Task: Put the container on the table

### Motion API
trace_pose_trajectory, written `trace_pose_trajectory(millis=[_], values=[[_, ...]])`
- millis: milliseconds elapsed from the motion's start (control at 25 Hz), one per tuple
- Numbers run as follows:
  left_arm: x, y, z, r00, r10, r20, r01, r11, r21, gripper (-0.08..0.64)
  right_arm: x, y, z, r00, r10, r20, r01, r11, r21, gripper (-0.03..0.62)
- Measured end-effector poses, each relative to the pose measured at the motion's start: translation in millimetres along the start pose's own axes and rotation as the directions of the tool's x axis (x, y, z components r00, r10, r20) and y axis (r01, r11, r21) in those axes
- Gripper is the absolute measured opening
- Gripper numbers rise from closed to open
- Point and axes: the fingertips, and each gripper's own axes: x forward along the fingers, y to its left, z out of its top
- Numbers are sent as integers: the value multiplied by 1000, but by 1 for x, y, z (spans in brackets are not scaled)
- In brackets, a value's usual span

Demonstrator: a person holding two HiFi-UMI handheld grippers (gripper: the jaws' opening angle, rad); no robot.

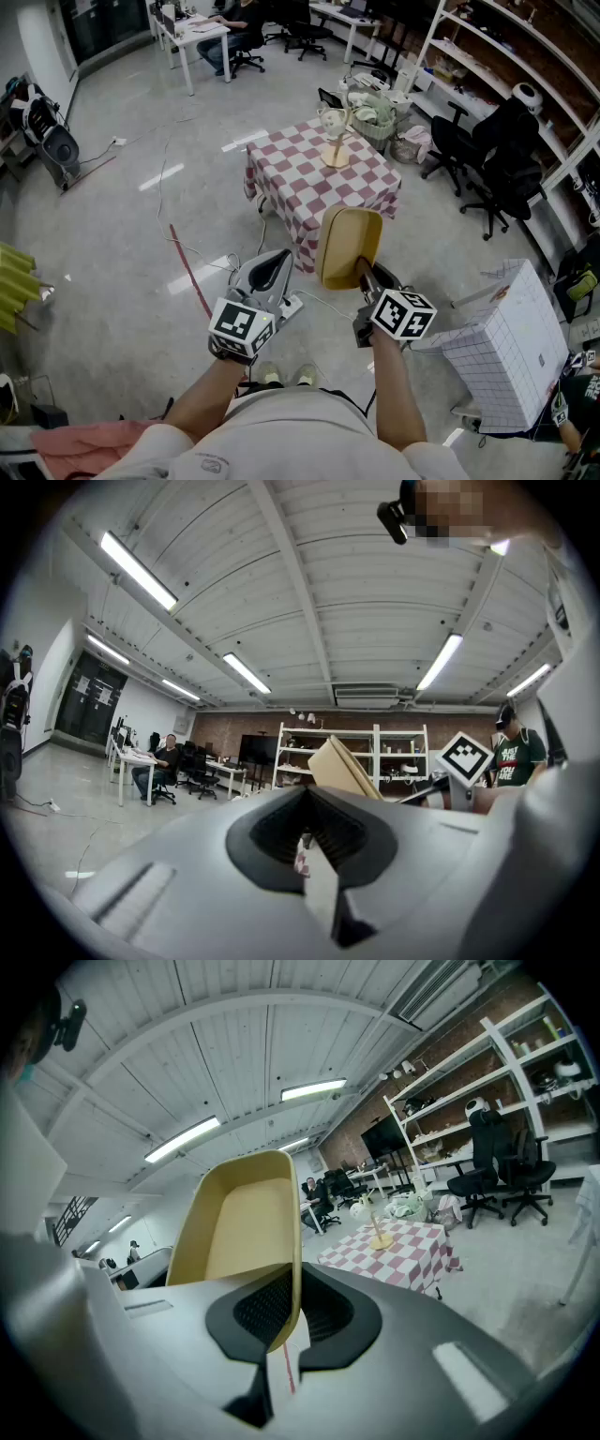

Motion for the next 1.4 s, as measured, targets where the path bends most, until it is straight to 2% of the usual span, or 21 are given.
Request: trace_pose_trajectory(millis=[720,1400], values=[[9,23,4,1000,-18,9,18,1000,4,6,20,5,6,1000,-14,17,14,1000,16,23],[9,65,-6,1000,-26,-16,26,1000,-7,6,35,-5,8,995,-89,54,86,995,51,23]])
